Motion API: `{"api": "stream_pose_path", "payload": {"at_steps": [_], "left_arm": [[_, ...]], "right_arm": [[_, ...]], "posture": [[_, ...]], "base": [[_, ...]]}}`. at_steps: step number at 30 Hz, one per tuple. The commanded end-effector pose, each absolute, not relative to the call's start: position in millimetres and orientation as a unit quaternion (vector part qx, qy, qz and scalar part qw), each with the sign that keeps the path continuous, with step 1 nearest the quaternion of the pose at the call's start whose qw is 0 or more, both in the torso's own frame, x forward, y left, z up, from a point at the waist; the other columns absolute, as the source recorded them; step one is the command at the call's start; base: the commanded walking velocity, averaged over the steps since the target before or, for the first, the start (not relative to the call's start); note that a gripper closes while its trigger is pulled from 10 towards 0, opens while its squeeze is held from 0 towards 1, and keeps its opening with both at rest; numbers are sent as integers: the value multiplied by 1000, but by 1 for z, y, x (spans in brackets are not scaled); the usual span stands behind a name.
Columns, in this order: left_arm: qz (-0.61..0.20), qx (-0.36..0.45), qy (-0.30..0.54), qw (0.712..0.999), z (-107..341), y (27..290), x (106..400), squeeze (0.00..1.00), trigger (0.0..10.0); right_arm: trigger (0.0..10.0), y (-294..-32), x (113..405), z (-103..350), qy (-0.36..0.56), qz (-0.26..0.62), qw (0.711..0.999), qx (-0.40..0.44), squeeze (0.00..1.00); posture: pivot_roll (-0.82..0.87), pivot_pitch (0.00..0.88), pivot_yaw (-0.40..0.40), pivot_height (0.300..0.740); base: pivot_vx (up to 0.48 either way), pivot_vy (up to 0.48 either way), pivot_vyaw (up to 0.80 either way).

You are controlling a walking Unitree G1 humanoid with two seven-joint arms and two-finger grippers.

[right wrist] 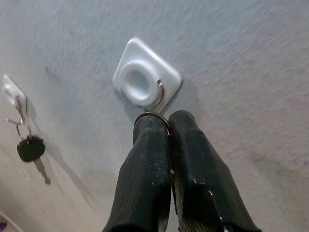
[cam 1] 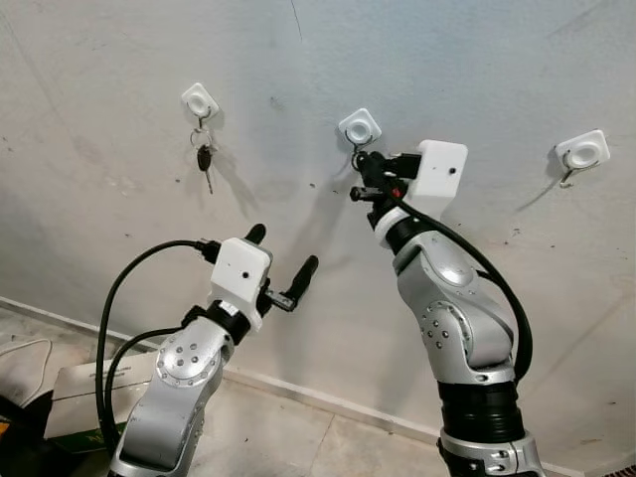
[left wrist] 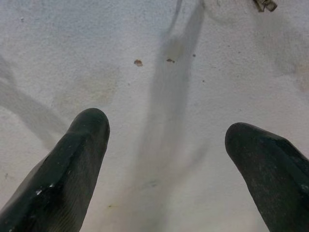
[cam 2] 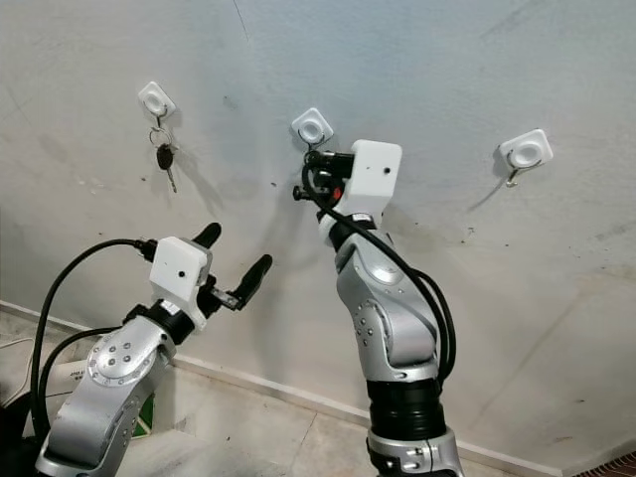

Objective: Hang keys on a hook

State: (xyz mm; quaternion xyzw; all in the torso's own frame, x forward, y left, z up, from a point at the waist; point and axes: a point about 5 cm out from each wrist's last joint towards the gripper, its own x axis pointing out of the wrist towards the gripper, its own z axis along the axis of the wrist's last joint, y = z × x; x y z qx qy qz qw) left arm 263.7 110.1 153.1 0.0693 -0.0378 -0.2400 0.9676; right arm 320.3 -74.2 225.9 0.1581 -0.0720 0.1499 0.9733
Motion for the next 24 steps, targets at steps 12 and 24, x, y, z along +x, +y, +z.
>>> {"api": "stream_pose_path", "payload": {"at_steps": [12, 24], "left_arm": [[-238, 76, -41, 967, 155, 111, 266, 0, 10000], [-239, 77, -41, 967, 154, 110, 265, 0, 10000]], "right_arm": [[10000, -61, 322, 242, -102, 166, 964, 181, 0], [10000, -47, 322, 241, -87, 201, 954, 206, 0]], "posture": [[85, 0, 26, 740], [91, 0, 22, 740]], "base": [[0, 0, 0], [0, 0, 0]]}}
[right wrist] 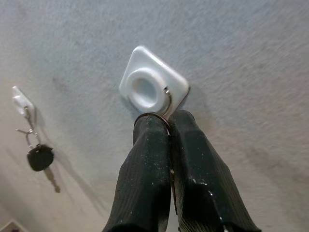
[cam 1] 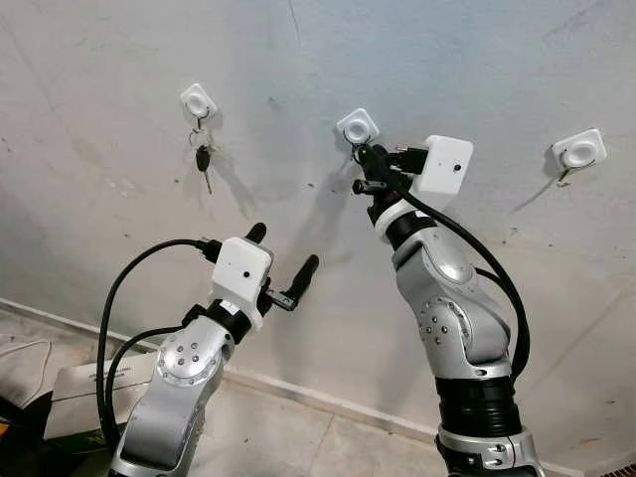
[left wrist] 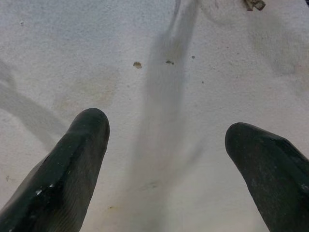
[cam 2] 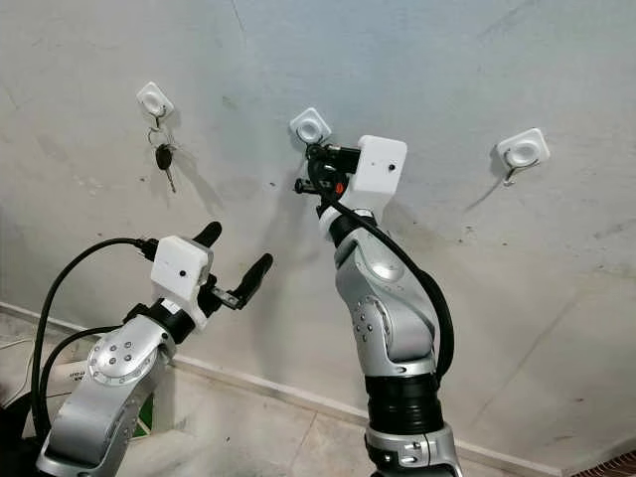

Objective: Hang keys on a hook

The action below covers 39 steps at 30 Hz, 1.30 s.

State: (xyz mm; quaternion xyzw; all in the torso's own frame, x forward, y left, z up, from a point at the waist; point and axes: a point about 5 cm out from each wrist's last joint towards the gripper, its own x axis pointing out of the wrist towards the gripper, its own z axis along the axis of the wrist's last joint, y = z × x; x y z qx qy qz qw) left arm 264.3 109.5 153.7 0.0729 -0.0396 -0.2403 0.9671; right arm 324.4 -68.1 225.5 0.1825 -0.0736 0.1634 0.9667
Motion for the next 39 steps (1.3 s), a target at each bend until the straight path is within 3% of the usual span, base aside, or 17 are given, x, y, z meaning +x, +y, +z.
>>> {"api": "stream_pose_path", "payload": {"at_steps": [1, 20, 32, 39], "left_arm": [[-239, 77, -41, 967, 154, 110, 265, 0, 10000], [-242, 78, -39, 966, 154, 109, 265, 0, 10000], [-241, 76, -37, 967, 153, 109, 264, 0, 10000], [-242, 76, -36, 967, 153, 109, 265, 0, 10000]], "right_arm": [[10000, -45, 322, 241, -86, 207, 953, 206, 0], [10000, -34, 331, 248, -101, 204, 954, 194, 0], [10000, -46, 335, 246, -106, 183, 959, 189, 0], [10000, -48, 327, 244, -95, 254, 938, 218, 0]], "posture": [[90, 0, 22, 740], [98, 0, 22, 740], [95, 0, 21, 740], [91, 0, 24, 740]], "base": [[0, 0, 0], [0, 0, 0], [0, 0, 0], [0, 0, 0]]}}
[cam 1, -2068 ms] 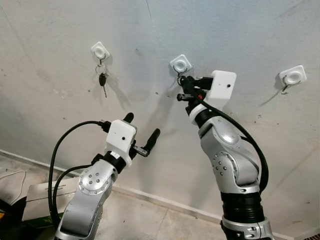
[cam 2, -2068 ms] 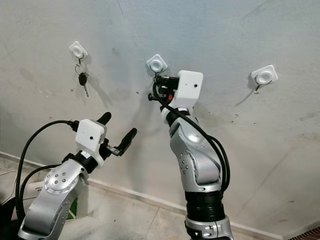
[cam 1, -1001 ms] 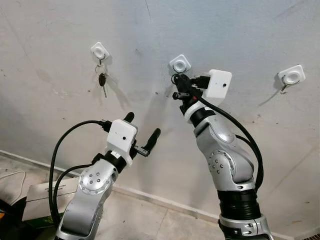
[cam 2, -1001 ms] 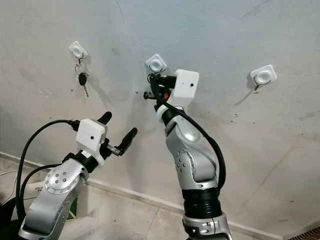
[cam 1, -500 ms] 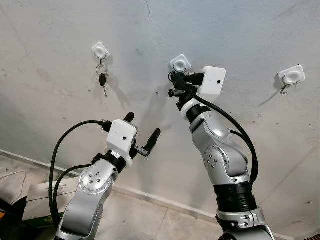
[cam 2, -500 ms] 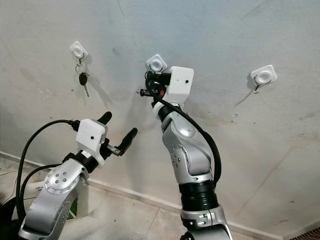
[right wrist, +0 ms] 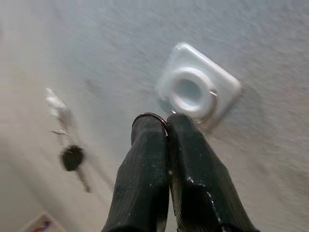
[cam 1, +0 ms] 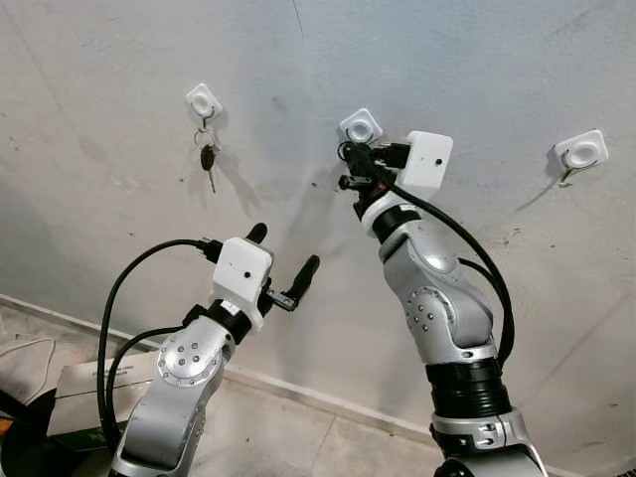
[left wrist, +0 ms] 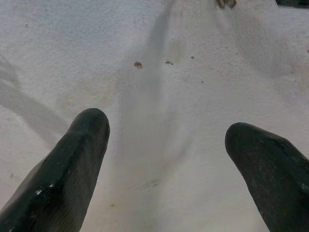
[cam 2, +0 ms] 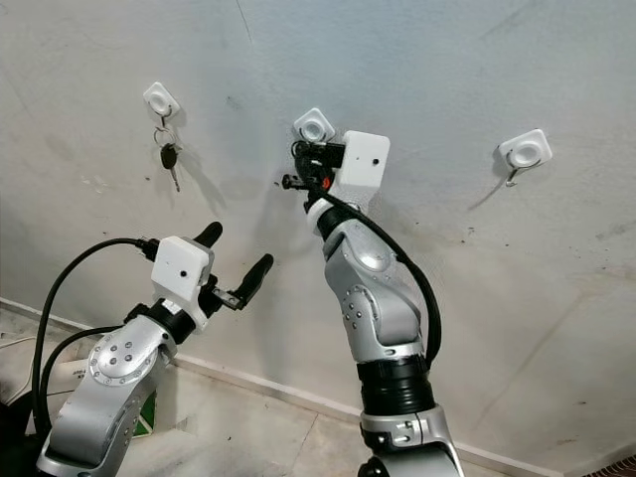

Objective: Hang keys on a hook

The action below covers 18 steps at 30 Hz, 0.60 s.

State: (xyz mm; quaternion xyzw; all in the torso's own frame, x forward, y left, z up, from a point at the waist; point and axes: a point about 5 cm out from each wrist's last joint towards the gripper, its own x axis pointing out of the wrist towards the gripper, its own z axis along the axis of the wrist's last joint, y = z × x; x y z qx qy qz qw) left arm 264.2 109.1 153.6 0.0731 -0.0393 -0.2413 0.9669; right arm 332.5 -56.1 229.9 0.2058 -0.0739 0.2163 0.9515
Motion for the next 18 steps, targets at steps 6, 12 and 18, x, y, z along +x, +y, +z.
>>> {"api": "stream_pose_path", "payload": {"at_steps": [6, 12, 18], "left_arm": [[-243, 76, -36, 966, 153, 109, 265, 0, 10000], [-244, 76, -36, 966, 153, 109, 265, 0, 10000], [-244, 77, -36, 966, 153, 109, 266, 0, 10000]], "right_arm": [[10000, -44, 316, 241, -88, 309, 922, 214, 0], [10000, -42, 318, 240, -90, 303, 926, 205, 0], [10000, -27, 309, 222, -32, 372, 913, 167, 0]], "posture": [[89, 0, 25, 740], [92, 0, 26, 740], [93, 0, 25, 740]], "base": [[0, 0, 0], [0, 0, 0], [0, 0, 0]]}}
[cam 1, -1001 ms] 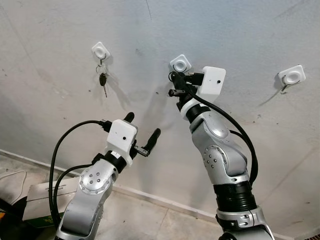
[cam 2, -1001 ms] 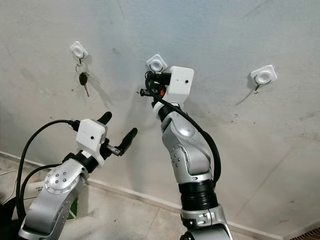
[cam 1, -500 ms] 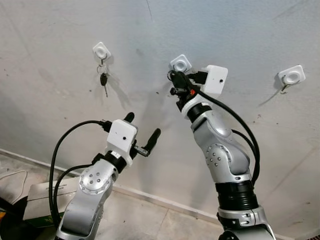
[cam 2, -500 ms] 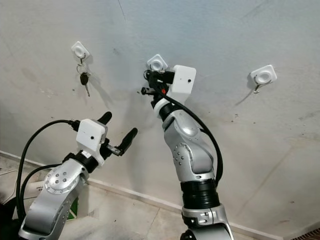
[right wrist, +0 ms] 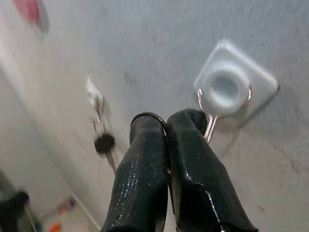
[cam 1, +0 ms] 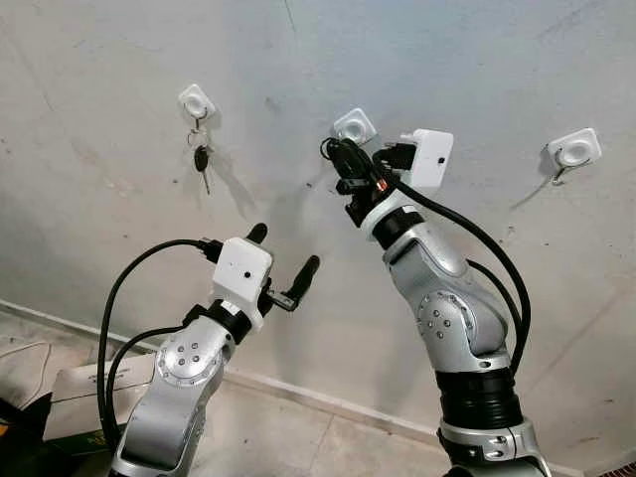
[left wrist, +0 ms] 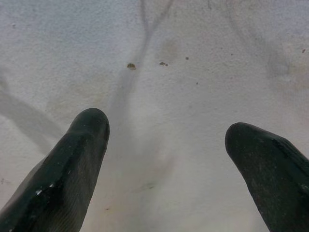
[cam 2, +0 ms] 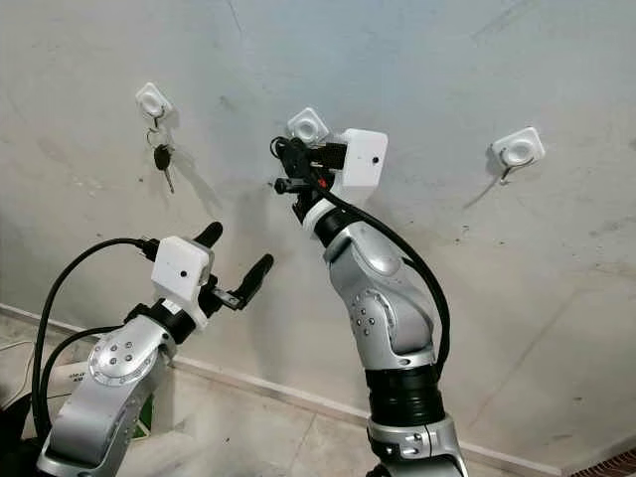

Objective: Hang keys on a hook

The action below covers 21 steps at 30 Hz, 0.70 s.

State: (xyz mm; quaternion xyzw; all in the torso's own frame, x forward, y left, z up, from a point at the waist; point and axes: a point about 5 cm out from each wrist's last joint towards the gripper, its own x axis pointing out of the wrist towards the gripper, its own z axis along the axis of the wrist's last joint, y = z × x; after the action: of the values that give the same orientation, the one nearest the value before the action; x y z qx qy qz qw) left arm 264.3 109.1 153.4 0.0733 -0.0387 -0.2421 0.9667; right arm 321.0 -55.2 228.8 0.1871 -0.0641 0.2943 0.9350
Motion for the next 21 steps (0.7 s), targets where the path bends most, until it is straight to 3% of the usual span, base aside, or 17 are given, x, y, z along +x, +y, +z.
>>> {"api": "stream_pose_path", "payload": {"at_steps": [1, 10, 17, 21], "left_arm": [[-244, 77, -36, 966, 153, 109, 266, 0, 10000], [-245, 77, -36, 966, 153, 107, 266, 0, 10000], [-243, 77, -36, 966, 153, 108, 266, 0, 10000], [-243, 77, -35, 966, 152, 108, 266, 0, 10000]], "right_arm": [[10000, -26, 308, 217, -19, 376, 914, 151, 0], [10000, -24, 312, 216, -42, 351, 929, 111, 0], [10000, -24, 306, 210, -45, 382, 921, 62, 0], [10000, -35, 310, 217, -91, 338, 935, 56, 0]], "posture": [[93, 0, 25, 740], [93, 0, 23, 740], [91, 0, 20, 740], [90, 0, 21, 740]], "base": [[0, 0, 0], [0, 0, 0], [0, 0, 0], [0, 0, 0]]}}
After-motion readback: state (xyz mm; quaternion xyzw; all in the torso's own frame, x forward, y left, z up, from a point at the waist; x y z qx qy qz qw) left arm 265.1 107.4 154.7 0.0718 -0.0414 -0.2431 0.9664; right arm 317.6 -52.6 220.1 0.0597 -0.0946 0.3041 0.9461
